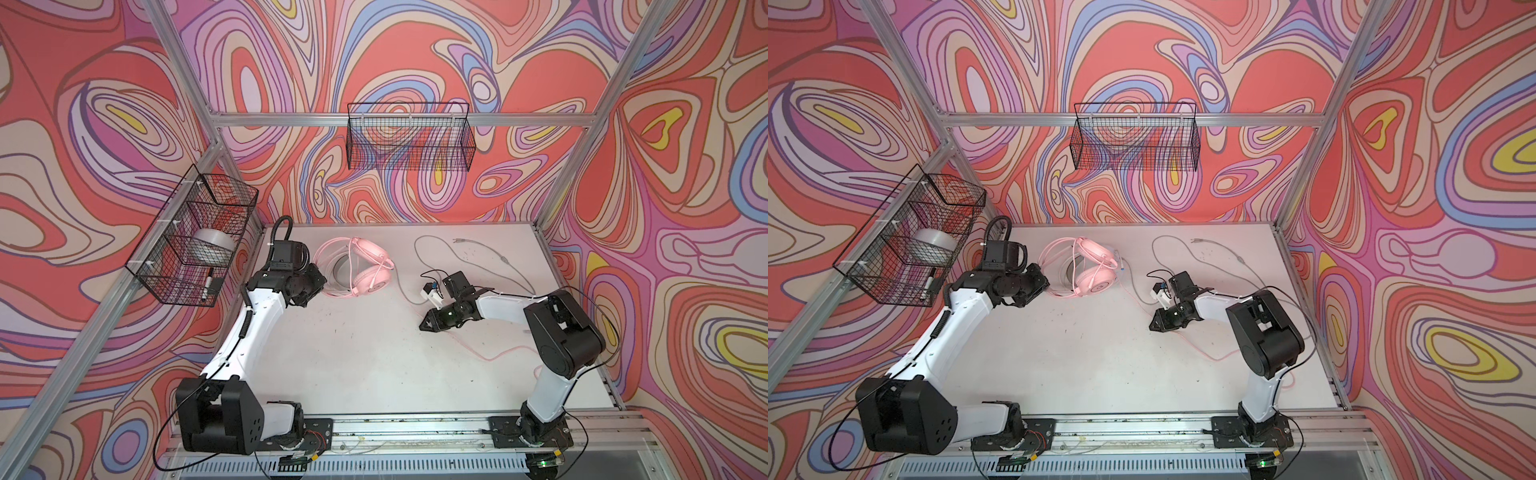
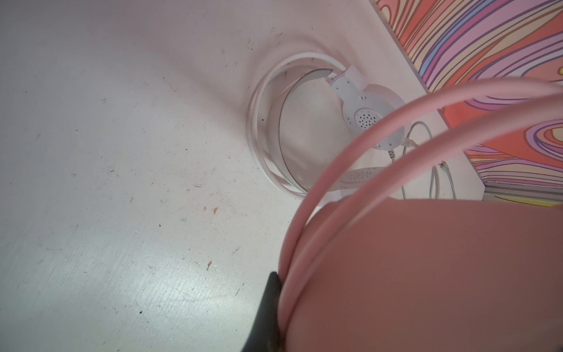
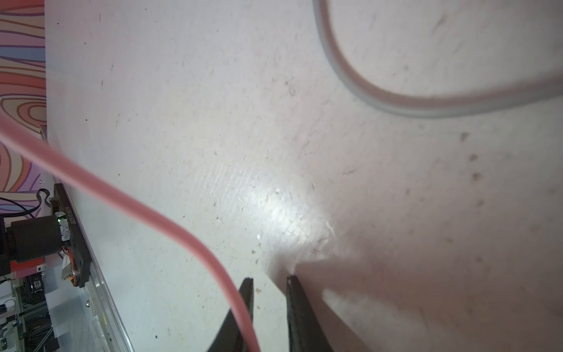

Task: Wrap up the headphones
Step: 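Lower the right gripper onto the pink cable on the table and grasp it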

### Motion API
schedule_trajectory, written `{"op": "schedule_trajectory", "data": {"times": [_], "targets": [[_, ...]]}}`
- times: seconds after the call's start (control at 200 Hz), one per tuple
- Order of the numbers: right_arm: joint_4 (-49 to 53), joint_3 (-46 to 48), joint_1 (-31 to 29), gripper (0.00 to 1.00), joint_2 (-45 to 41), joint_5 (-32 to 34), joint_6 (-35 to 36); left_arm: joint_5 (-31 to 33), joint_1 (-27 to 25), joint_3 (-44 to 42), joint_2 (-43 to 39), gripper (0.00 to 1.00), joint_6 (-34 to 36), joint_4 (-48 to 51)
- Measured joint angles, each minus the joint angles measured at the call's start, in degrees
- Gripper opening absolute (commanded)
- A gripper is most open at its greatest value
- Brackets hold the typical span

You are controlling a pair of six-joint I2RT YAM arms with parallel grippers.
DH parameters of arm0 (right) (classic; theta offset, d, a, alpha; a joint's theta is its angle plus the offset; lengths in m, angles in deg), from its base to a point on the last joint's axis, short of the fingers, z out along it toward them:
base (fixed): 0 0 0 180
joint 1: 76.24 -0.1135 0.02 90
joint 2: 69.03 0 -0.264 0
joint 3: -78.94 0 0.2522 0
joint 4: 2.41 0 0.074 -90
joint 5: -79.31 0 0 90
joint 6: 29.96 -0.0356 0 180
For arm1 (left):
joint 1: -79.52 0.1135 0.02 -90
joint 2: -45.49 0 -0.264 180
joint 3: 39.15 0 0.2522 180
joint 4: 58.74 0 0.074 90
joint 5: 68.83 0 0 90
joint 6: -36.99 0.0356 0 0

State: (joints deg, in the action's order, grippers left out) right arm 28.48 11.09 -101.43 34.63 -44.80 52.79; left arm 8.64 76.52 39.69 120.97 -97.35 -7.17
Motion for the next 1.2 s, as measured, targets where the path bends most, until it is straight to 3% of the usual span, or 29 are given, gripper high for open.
{"op": "schedule_trajectory", "data": {"times": [0.651, 0.907, 1.202], "targets": [[3.7, 1.5, -0.4, 0.24, -5.3, 2.6, -0.8, 2.4, 0.1, -0.1, 0.0, 0.0, -1.3, -0.5], [5.7, 1.7, -0.4, 0.31, -6.7, 4.6, -0.7, 2.8, 0.1, -0.1, 0.0, 0.0, -1.3, -0.5], [6.0, 1.9, -0.4, 0.26, -8.4, 5.3, -0.8, 3.3, 0.1, -0.3, 0.0, 0.0, -1.3, -0.5]]}}
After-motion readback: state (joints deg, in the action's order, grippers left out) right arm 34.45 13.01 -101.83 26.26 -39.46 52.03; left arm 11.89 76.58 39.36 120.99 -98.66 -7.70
